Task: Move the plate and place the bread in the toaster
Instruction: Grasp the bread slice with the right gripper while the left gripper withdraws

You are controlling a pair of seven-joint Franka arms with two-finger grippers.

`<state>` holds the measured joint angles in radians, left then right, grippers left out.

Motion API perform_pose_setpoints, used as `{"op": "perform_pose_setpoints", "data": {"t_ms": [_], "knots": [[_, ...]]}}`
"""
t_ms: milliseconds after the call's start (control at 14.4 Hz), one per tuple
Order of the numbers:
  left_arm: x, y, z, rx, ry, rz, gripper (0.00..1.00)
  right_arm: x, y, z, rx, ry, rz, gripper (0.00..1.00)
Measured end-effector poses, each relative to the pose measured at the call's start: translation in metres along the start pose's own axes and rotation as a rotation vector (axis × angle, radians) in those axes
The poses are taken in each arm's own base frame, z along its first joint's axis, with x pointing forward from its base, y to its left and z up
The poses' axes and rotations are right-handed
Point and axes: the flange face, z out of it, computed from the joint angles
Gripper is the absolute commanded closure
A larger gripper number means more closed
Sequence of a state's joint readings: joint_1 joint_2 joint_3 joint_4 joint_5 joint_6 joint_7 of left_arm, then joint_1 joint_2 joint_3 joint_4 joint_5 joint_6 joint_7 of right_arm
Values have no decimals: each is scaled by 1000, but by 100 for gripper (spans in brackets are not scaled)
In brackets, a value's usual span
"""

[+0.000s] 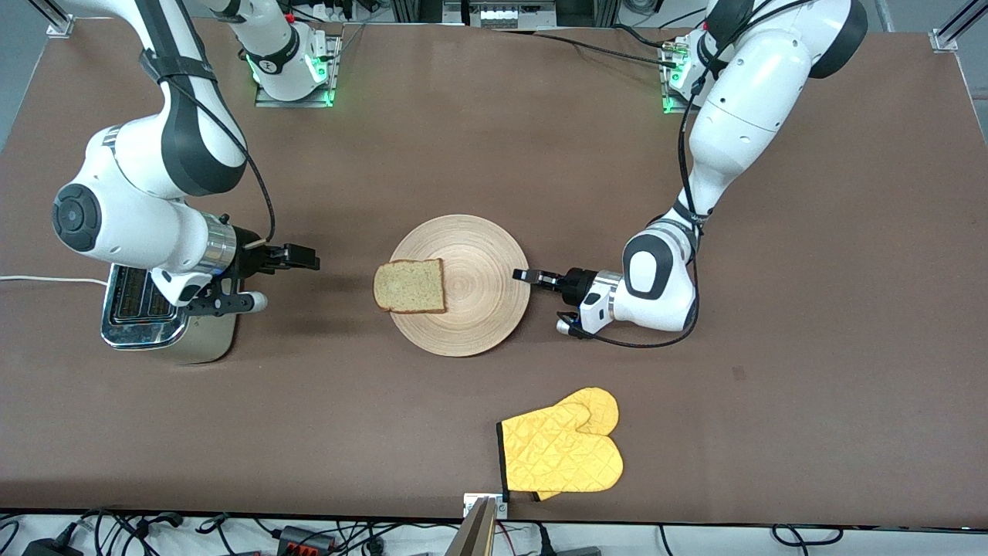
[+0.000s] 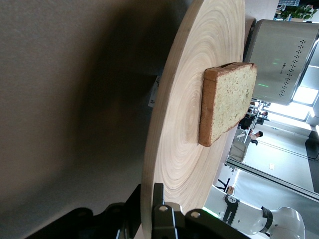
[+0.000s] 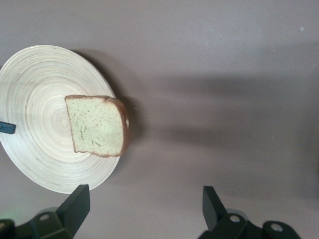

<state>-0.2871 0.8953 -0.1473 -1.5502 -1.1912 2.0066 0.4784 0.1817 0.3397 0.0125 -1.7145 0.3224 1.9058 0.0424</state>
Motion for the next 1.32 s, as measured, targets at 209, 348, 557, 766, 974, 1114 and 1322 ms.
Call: {"op": "perform_pose_setpoints", "data": {"t_ms": [209,348,557,766,974,1114,1322], "knots": [[0,-1,0,0,0,0,1,6,1,21,58,-35,34,0],[1,-2,-2,1,3,-1,0,10,2,35,70,-46,42,0],[7,-4,-20,51,1,41,0,13,-11,58,63,-53,26,0],[17,-11,-85,129,-16,97,0,14,-27,81,51,-60,4,0],[12,-28,-190,175,-80,123,0,20,-31,105,41,-52,-1,0],[5,-29,-265,251,-118,152,0,22,-30,121,35,-59,-4,0],[-9,-14,-341,386,-152,182,0,24,-32,136,29,-67,-8,0]]}}
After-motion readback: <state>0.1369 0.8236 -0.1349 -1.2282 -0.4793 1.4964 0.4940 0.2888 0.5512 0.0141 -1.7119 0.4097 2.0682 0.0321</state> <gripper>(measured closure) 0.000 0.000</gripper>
